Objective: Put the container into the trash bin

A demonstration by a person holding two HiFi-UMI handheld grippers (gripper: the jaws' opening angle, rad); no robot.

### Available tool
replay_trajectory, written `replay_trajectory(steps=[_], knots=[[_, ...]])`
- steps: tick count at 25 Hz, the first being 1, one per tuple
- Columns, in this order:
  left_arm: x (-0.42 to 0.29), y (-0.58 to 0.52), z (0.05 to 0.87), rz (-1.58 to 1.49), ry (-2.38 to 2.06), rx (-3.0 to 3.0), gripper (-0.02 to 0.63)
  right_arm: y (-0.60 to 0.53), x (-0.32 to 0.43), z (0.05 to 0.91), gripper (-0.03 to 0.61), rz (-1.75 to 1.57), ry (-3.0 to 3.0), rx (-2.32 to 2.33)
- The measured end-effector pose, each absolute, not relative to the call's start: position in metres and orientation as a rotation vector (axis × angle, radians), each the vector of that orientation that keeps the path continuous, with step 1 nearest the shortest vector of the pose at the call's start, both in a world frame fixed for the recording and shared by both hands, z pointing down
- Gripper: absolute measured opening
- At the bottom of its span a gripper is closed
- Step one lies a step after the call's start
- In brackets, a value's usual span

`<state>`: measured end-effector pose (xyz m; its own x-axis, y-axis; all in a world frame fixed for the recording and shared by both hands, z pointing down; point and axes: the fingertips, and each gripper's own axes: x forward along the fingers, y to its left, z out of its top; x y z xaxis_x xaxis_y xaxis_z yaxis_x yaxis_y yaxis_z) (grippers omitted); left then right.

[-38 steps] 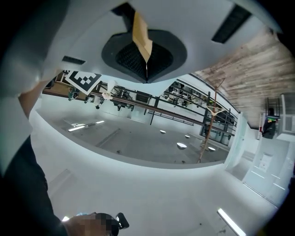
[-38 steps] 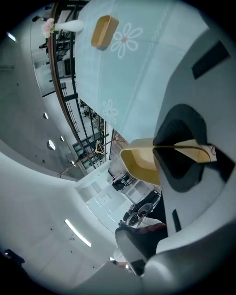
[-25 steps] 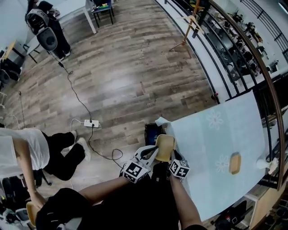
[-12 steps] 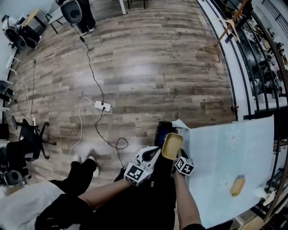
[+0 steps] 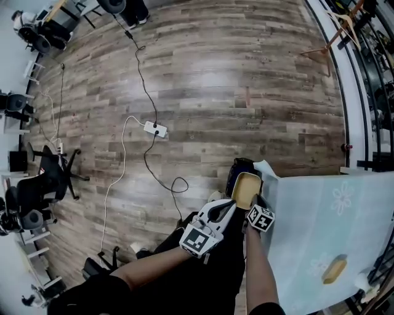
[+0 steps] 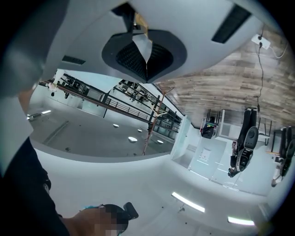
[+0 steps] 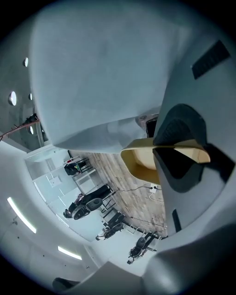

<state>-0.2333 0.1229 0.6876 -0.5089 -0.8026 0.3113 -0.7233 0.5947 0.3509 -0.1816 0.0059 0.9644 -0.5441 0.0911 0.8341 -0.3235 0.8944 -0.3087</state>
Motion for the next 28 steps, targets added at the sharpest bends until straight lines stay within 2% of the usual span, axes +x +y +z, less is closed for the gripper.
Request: replay_trajectory(steps=[10,14,21,28], knots=[[-0.209,0.146,0.713,-0.272,-2.35,1.163,0.014,0.002,-0.182,1.024,0.048,0.586,-2.059,0.236],[-0.214,0.156,0.718,-0.275,-2.362,1.122,0.014,0.0,-0.183,1.036,0.075,0.598,-2.035,0.233],[-0.212,0.171,0.722,-0.267,-2.365,1.1,0.014,0.016,-0.184,1.031,0.075,0.562,-2.043,0.19],[-0.211,0.163,0.707,-0.267,-2.375,1.16,0.014,0.027,-0.184,0.99,0.075,0.589,-2.105,0.15]])
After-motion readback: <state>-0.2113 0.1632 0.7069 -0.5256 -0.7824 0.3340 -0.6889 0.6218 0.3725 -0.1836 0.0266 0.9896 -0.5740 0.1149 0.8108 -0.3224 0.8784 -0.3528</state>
